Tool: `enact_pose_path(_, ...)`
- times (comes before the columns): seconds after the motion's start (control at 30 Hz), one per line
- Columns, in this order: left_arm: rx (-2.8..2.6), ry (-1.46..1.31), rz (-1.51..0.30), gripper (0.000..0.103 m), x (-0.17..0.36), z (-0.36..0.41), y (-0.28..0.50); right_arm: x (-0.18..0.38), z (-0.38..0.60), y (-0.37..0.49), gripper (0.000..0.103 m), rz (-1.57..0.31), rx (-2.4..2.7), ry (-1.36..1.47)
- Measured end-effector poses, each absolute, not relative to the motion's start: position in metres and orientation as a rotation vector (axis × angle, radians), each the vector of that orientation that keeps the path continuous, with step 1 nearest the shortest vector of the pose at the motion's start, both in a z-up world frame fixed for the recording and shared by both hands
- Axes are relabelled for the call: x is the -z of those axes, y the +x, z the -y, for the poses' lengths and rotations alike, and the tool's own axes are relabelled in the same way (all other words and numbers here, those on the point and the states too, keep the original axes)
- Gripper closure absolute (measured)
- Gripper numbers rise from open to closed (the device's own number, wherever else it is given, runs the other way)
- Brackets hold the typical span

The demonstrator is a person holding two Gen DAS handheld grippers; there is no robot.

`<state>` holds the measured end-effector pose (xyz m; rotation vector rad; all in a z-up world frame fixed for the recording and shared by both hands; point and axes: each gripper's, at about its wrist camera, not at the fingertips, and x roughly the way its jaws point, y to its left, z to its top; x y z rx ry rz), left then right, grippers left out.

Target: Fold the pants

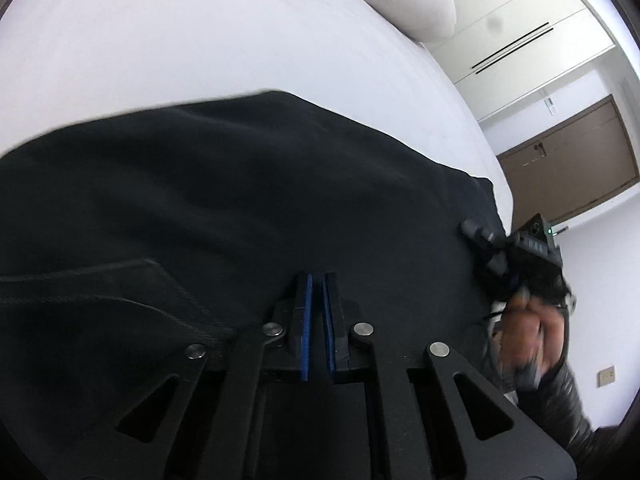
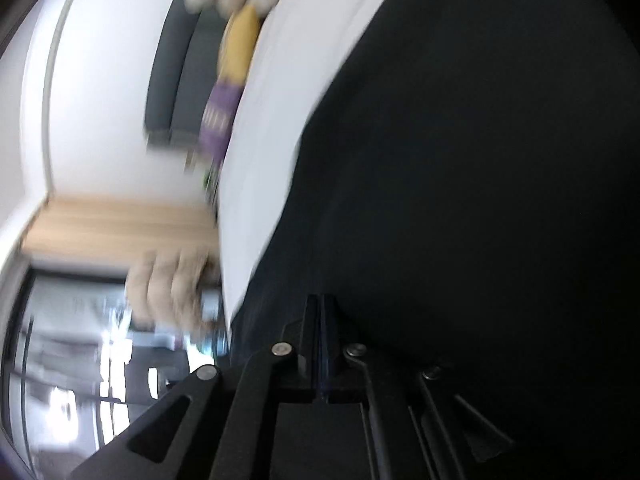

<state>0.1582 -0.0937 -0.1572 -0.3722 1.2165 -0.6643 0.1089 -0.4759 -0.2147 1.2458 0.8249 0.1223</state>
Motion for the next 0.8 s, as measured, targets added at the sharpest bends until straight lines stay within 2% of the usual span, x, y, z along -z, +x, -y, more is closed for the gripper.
enact_pose_path(0.23, 0.604, -0.421, -1.184, 0.097, 0.159, 0.05, 0.163, 0.205, 0.62, 0.09, 0.103, -0.644, 0.228, 1.184)
enact_pose_path(0.33, 0.55, -0.442, -1.167, 0.097, 0.154, 0.019, 0.163, 0.185, 0.642, 0.083, 0.103, -0.595, 0.383, 1.178)
enact_pose_path(0.37, 0.514, -0.439, -1.161, 0.097, 0.149, 0.01, 0.163, 0.174, 0.647, 0.079, 0.096, -0.611, 0.465, 1.147)
enact_pose_path(0.4, 0.469, -0.413, -1.151, 0.097, 0.142, 0.001, 0.161, 0.167, 0.647, 0.073, 0.096, -0.594, 0.457, 1.144)
enact_pose_path(0.5, 0.457, -0.396, -1.108, 0.097, 0.119, 0.001, 0.156, 0.144, 0.609, 0.067, 0.095, -0.557, 0.238, 1.173)
enact_pose_path(0.63, 0.626, -0.389, -1.067, 0.097, 0.097, 0.063, 0.152, 0.146, 0.48, 0.095, 0.082, -0.697, -0.119, 1.181)
enact_pose_path(0.67, 0.676, -0.394, -1.086, 0.097, 0.1, 0.084, 0.151, 0.158, 0.438, 0.102, 0.077, -0.766, -0.21, 1.198)
enact_pose_path(0.7, 0.71, -0.401, -1.108, 0.097, 0.105, 0.099, 0.15, 0.162, 0.408, 0.11, 0.076, -0.812, -0.258, 1.202)
enact_pose_path(0.8, 0.701, -0.31, -1.206, 0.097, 0.137, 0.132, 0.144, 0.191, 0.353, 0.115, 0.078, -0.933, -0.352, 1.152)
